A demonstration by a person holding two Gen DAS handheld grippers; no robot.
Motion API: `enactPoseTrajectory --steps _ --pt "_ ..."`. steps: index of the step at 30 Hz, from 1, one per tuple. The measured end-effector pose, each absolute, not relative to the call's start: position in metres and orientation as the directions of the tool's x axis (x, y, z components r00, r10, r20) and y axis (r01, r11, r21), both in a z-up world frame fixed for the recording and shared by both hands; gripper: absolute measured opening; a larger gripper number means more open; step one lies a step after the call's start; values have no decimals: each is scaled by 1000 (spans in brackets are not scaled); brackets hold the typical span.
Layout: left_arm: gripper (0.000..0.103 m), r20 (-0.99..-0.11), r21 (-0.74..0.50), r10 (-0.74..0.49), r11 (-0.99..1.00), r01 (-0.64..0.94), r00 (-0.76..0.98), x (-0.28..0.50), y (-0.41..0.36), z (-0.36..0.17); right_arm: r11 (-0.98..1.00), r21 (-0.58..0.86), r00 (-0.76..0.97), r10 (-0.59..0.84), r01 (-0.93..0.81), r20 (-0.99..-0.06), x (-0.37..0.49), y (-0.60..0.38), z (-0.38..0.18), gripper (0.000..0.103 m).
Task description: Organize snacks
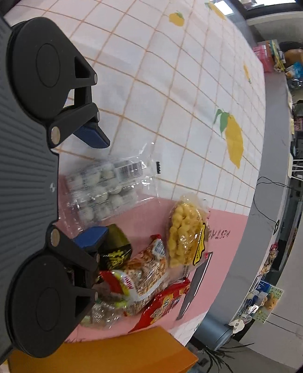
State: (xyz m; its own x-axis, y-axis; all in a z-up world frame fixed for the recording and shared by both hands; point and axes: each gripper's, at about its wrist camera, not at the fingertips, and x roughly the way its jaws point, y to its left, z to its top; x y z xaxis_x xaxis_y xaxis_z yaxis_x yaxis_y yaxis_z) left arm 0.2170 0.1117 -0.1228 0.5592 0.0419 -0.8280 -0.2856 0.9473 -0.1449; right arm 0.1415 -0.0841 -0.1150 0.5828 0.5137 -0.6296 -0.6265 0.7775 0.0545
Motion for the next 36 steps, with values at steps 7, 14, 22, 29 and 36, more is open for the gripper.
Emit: enactPoseTrajectory --steps 7,14,22,29,36 --pt "80 -792 -111 86 953 -282 604 217 108 -127 787 50 596 504 -614 -625 138 -80 -115 59" --pt "73 -776 -137 77 948 -286 626 203 115 -125 788 42 603 503 -614 -619 134 -80 -115 54" --pt "70 -745 -214 48 928 -306 665 178 130 -112 795 37 614 497 -606 -614 132 -80 -114 51" --pt "75 -787 -198 58 919 -340 614 180 134 -122 796 22 617 486 -605 -619 129 -77 -113 51" --pt "89 -773 -21 204 938 -345 601 193 107 -133 798 32 615 489 -602 -619 132 -77 -115 51"
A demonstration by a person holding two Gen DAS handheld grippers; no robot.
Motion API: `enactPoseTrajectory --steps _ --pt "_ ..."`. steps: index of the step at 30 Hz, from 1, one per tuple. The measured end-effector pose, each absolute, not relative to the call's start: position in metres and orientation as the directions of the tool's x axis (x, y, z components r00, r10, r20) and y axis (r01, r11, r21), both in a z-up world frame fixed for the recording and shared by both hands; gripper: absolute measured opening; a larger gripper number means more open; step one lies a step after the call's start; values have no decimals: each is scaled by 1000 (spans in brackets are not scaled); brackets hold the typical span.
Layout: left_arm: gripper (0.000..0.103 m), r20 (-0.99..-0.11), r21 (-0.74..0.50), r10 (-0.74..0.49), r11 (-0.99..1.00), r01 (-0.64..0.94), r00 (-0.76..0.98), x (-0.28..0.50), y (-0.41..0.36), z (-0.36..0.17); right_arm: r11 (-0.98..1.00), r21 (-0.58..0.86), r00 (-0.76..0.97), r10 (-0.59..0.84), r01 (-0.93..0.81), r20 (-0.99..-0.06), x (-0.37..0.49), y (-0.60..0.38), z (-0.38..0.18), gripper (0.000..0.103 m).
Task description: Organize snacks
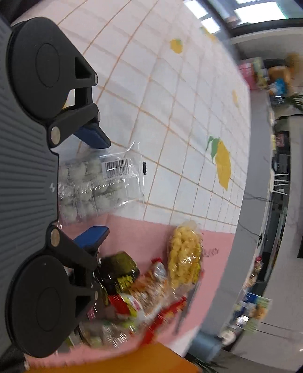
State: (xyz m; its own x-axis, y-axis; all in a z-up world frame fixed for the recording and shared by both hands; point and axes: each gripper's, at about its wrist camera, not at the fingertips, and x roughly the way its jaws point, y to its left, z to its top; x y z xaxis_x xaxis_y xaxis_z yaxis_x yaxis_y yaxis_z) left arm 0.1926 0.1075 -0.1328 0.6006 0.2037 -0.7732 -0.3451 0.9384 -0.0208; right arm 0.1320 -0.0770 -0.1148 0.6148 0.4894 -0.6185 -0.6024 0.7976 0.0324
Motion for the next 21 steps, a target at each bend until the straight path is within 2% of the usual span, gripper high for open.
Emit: enactPoseTrajectory --steps 1,2,4,7,12,21 --pt "87 -762 20 241 937 -350 601 192 103 -135 797 31 615 489 -603 -619 132 -77 -115 51" --pt "72 -758 -1 230 936 -353 611 190 103 -134 797 29 615 488 -603 -619 133 -77 -115 51" --pt "68 -759 -20 230 927 -375 609 188 105 -132 797 25 617 488 -604 -617 133 -76 -115 51" --pt "67 -754 -80 191 923 -377 629 182 115 -130 793 23 614 489 -608 -620 133 -75 -115 51" --pt "66 -740 -253 83 885 -390 667 170 135 -119 781 16 614 503 -624 -608 130 -72 -110 50" --pt "65 -689 -271 88 889 -368 720 154 133 -84 798 41 659 524 -601 -540 124 -77 -95 50"
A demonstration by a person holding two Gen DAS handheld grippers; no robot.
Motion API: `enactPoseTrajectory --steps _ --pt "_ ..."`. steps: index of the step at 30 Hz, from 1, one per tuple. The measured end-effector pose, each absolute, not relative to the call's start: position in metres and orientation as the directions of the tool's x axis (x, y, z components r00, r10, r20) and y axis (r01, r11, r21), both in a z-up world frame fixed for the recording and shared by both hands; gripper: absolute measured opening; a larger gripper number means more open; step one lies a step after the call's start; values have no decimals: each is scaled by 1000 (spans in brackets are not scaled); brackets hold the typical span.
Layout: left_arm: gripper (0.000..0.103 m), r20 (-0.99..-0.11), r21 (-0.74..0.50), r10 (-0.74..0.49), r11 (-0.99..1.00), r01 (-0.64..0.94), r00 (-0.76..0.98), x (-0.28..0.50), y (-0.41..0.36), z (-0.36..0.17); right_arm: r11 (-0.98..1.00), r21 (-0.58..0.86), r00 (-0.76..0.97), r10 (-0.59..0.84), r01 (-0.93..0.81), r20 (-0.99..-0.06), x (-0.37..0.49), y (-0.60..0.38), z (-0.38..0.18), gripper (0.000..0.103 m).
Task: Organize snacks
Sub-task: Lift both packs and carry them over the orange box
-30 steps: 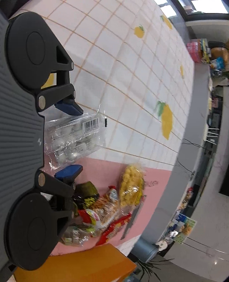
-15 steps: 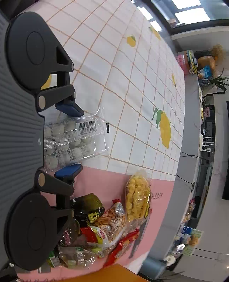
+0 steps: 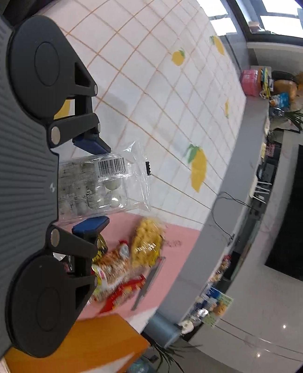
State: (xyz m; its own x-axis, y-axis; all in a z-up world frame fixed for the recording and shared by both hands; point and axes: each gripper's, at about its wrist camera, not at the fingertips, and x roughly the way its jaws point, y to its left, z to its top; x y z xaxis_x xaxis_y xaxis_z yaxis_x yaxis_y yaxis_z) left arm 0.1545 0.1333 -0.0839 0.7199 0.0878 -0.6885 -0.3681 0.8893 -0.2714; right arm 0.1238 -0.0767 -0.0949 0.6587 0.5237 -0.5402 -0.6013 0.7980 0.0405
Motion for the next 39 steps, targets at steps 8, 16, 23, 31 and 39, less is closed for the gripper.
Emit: enactPoseTrajectory --steps 8,16,23,31,39 --pt "65 -607 -330 58 889 -317 793 138 133 -43 794 214 663 597 -569 -451 126 -99 -73 50" --pt "65 -502 -432 -10 869 -240 865 121 136 -6 805 224 727 593 -550 -346 119 -123 -40 50" --pt "65 -403 -479 -72 866 -143 912 111 122 32 836 335 830 515 -434 -211 118 -198 6 50" --pt "65 -362 -491 -206 871 2 909 132 79 45 949 255 920 257 -183 -295 150 -295 18 50" --pt "65 -393 -477 -319 872 105 863 151 36 26 968 248 755 136 37 -642 218 -316 -46 50"
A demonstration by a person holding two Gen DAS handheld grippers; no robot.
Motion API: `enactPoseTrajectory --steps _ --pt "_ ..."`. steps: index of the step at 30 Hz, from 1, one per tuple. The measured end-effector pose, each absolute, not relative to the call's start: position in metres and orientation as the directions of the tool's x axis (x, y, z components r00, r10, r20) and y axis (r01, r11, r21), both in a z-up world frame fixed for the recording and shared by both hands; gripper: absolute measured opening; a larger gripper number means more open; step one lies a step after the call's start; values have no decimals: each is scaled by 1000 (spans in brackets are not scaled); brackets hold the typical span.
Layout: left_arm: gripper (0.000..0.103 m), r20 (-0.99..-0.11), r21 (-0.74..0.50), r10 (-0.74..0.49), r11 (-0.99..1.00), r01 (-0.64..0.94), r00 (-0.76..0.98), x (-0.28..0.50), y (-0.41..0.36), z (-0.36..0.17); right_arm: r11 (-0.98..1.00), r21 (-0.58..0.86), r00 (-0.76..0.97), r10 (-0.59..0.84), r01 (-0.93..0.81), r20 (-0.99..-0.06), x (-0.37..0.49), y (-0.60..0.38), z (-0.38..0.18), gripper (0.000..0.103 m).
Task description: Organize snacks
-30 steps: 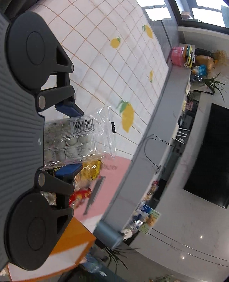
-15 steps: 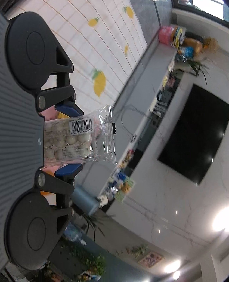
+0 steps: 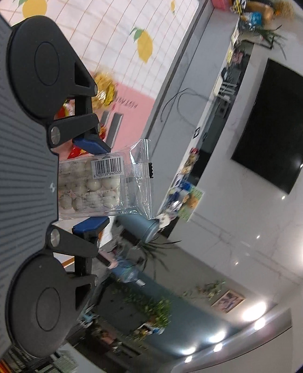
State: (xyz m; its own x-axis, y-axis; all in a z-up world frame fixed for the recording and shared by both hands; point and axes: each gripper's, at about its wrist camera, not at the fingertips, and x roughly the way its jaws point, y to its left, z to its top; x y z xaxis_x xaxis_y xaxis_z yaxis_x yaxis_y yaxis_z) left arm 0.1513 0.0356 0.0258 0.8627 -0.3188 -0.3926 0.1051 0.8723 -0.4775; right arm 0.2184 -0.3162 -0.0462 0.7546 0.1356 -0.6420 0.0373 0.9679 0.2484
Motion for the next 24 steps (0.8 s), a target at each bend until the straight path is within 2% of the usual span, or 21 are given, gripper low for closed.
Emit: enactPoseTrajectory --steps 2,6,11,13,16,19,24 --pt "65 -401 -472 -332 874 118 854 152 28 20 974 217 725 106 62 -681 224 -312 -56 50" --pt "65 -426 -471 -354 873 130 832 156 22 8 977 200 729 87 69 -679 223 -311 -53 50" --pt "65 -437 -470 -357 873 129 825 150 24 5 964 245 709 102 103 -698 230 -317 -60 55" --pt "65 -436 -468 -355 874 129 827 150 22 6 954 282 719 127 100 -683 227 -320 -56 55" --pt "65 -439 -459 -349 879 127 828 146 21 7 950 293 745 118 107 -657 217 -320 -48 64" --pt "65 -443 -449 -347 884 130 827 143 16 9 950 287 778 84 126 -622 202 -323 -39 65" --pt "65 -452 -435 -366 887 157 813 147 -5 14 917 355 843 40 181 -536 173 -346 -21 65"
